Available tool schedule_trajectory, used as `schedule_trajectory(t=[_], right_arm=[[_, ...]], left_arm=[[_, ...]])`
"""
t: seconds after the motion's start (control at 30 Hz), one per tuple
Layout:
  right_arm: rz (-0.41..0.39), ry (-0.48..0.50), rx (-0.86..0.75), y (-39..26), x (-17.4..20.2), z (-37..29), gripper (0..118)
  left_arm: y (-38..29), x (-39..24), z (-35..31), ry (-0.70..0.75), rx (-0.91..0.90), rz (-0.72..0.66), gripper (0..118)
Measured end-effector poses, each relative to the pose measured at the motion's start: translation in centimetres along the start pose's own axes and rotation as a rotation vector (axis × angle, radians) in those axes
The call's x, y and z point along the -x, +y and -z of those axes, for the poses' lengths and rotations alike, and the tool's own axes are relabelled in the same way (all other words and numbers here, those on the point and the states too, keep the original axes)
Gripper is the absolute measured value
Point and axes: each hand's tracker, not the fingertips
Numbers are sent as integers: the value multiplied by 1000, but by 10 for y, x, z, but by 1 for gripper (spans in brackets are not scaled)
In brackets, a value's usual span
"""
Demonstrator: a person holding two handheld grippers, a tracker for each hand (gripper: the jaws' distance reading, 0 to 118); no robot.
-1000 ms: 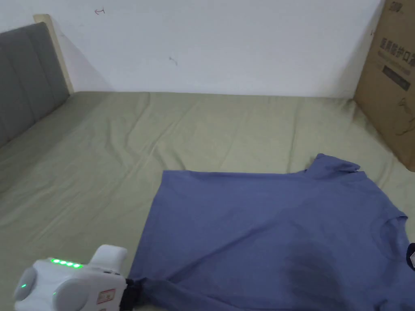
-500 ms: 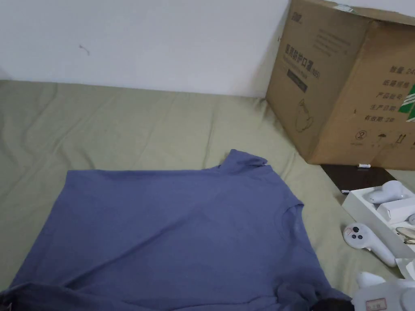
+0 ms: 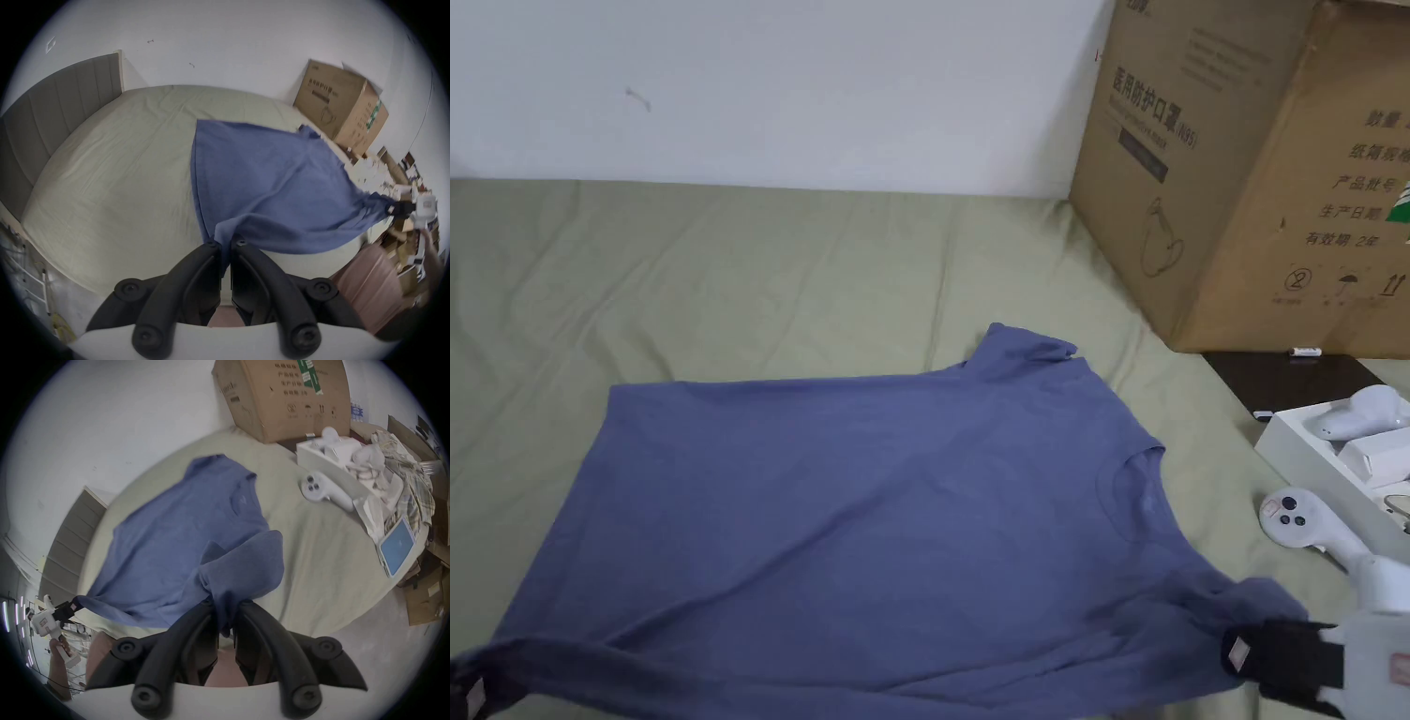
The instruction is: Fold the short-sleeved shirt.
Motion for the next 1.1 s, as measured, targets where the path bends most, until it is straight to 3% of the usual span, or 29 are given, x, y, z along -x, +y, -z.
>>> schedule_trajectory(t=[0.13, 0.27, 0.43, 0.53, 0.57, 0.6, 0.63, 0.67, 0.73, 0.83, 0.97, 1.03, 1.1], right_arm=[[0, 9, -13, 43, 16, 1, 10], [63, 14, 10, 101, 19, 46, 10], [206, -2, 104, 150, 3, 129, 10], [179, -44, 159, 160, 3, 174, 12], [163, -80, 167, 159, 6, 183, 33], [138, -115, 151, 156, 10, 186, 68], [113, -142, 134, 153, 14, 188, 100], [96, -160, 130, 150, 16, 189, 117], [89, -139, 75, 145, 23, 174, 117], [69, -86, -63, 137, 36, 134, 117], [-48, -40, -476, 98, 66, 52, 117], [-158, 25, -670, 66, 82, 28, 117], [-209, -82, -722, 33, 88, 15, 117]], left_arm=[[46, 1, 6, -26, -29, -53, 5], [89, 9, 58, 32, 43, -92, 5], [113, 35, 140, 70, 168, -182, 6], [113, 42, 178, 68, 217, -183, 10], [111, 44, 184, 63, 218, -201, 38], [109, 46, 187, 46, 211, -233, 68], [105, 48, 189, 34, 205, -260, 84], [103, 50, 186, -8, 185, -289, 91], [102, 49, 176, -37, 141, -310, 101], [103, 37, 142, -72, 47, -296, 101], [93, 1, 67, -32, -266, -169, 101], [75, -17, 32, 37, -427, -106, 100], [51, -36, 6, 77, -541, -46, 94]])
